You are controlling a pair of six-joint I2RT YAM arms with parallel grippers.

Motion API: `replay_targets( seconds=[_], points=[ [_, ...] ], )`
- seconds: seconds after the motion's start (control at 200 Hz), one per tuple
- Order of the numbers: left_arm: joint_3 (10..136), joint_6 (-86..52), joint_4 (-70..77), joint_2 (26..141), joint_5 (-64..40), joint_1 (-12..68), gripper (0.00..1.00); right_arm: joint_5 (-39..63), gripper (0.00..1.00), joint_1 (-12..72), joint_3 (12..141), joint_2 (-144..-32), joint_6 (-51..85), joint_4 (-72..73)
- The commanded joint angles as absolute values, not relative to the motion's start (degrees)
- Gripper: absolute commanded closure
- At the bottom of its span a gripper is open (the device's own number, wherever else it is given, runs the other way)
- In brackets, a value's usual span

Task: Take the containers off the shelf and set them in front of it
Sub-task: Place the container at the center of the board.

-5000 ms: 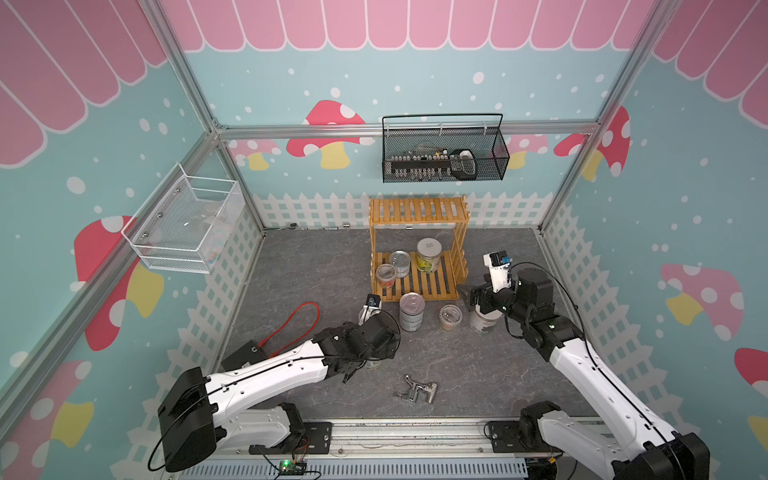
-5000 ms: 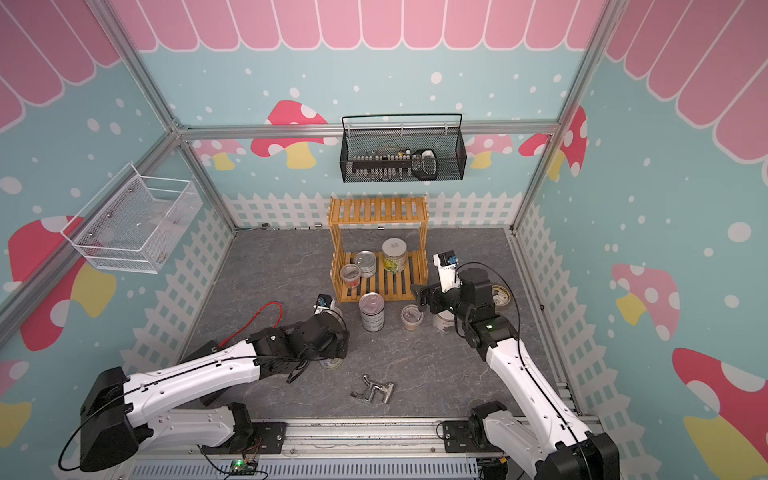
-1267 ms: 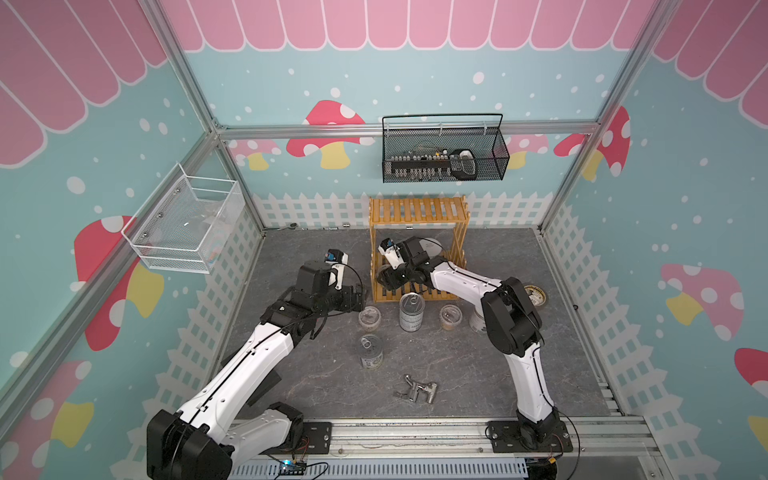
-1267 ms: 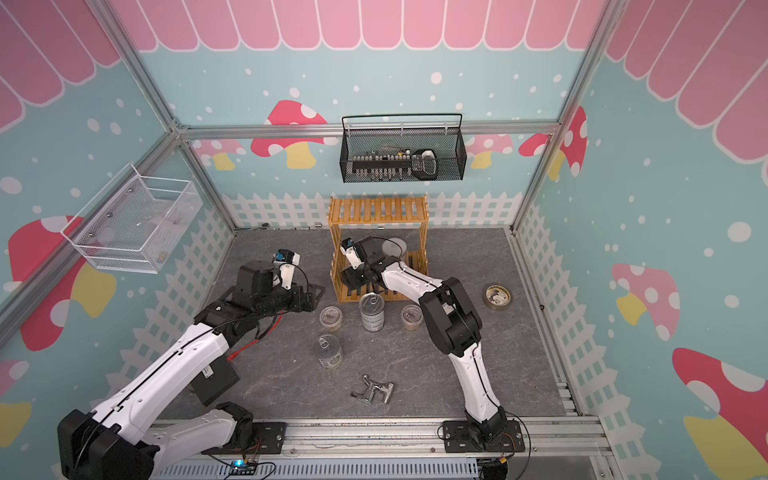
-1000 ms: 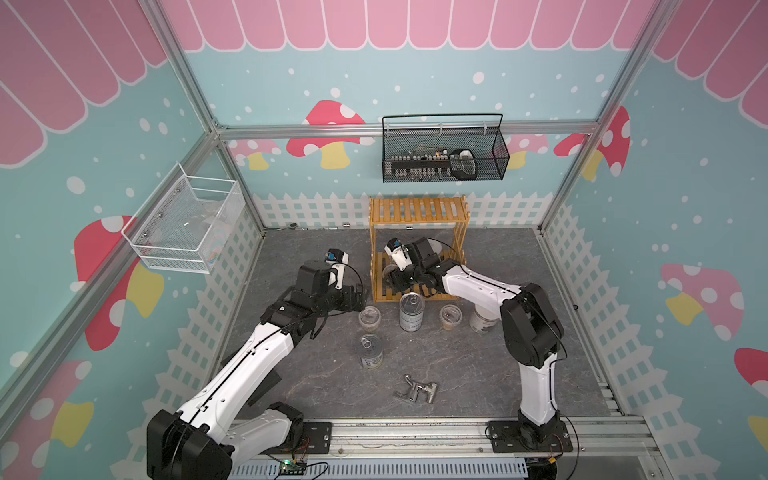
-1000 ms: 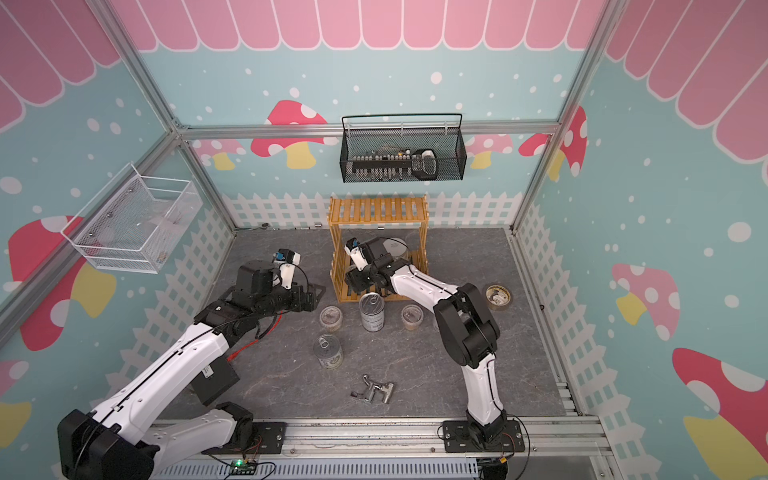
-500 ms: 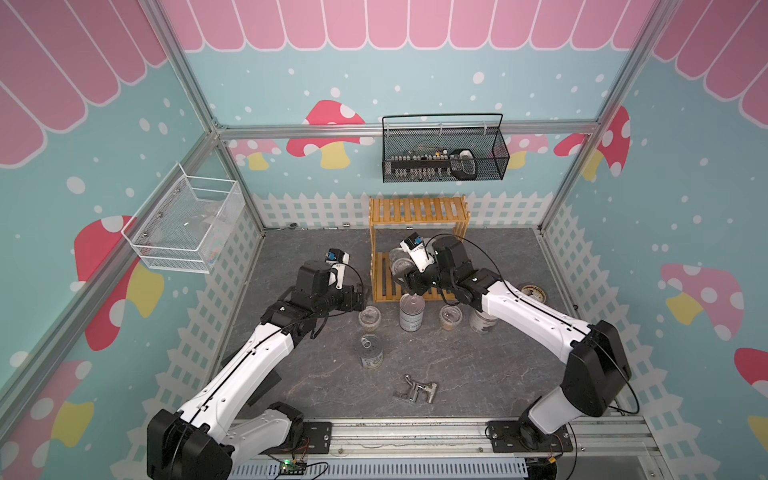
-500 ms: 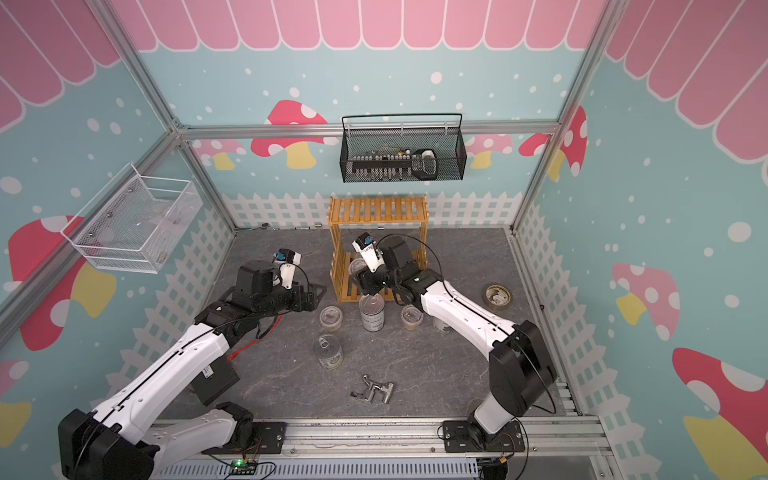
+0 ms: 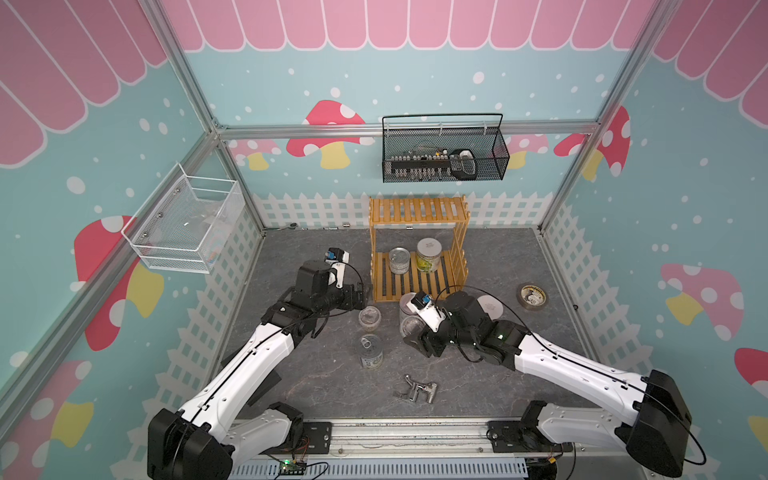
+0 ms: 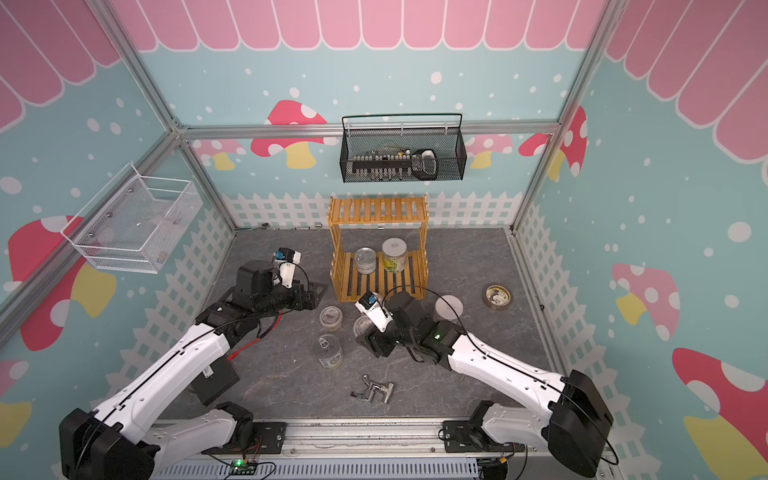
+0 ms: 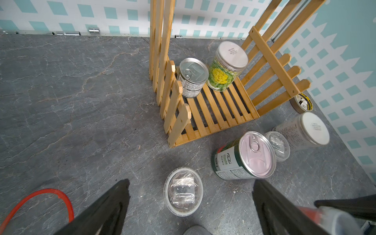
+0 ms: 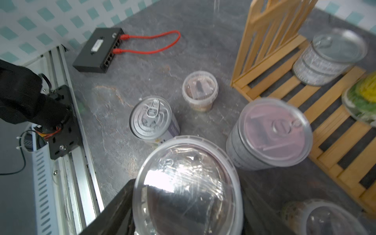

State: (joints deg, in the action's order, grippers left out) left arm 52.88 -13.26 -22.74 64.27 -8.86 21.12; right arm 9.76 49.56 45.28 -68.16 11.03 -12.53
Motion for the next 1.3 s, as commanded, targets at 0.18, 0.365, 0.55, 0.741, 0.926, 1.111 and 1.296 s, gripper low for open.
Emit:
replay_targets(
  seconds=[0.18, 0.365, 0.55, 0.741, 0.926, 1.111, 1.296],
  points=[
    [52.22, -14.01, -21.42, 63.90, -9.87, 20.83, 0.02, 7.90, 0.36, 49.92, 35.96, -71.79, 13.98, -0.09],
    [52.35, -14.06, -21.45, 64.37, -10.24, 20.87, 0.02, 9.34, 0.36, 49.92, 34.54, -74.66, 15.02, 3.04],
    [52.24, -13.90, -21.50, 64.50, -10.46, 20.83, 0.02, 10.02, 0.35, 49.92, 34.54, -77.47, 15.38, 3.17],
    [51.89, -13.40, -21.46, 64.42, -10.39, 20.88, 0.02, 9.34, 0.34, 49.94, 34.52, -80.04, 15.73, 2.99],
    [51.47, -13.27, -21.48, 64.51, -10.36, 20.81, 0.02, 9.36, 0.30, 49.92, 34.11, -81.50, 16.08, 3.14],
    [51.58, -13.02, -21.45, 64.51, -10.52, 20.74, 0.02, 8.61, 0.19, 49.94, 33.97, -81.10, 16.37, 2.60],
    [51.53, -13.02, -21.45, 64.59, -10.62, 20.74, 0.02, 7.06, 0.15, 49.84, 34.36, -79.03, 16.35, 0.89]
  ],
)
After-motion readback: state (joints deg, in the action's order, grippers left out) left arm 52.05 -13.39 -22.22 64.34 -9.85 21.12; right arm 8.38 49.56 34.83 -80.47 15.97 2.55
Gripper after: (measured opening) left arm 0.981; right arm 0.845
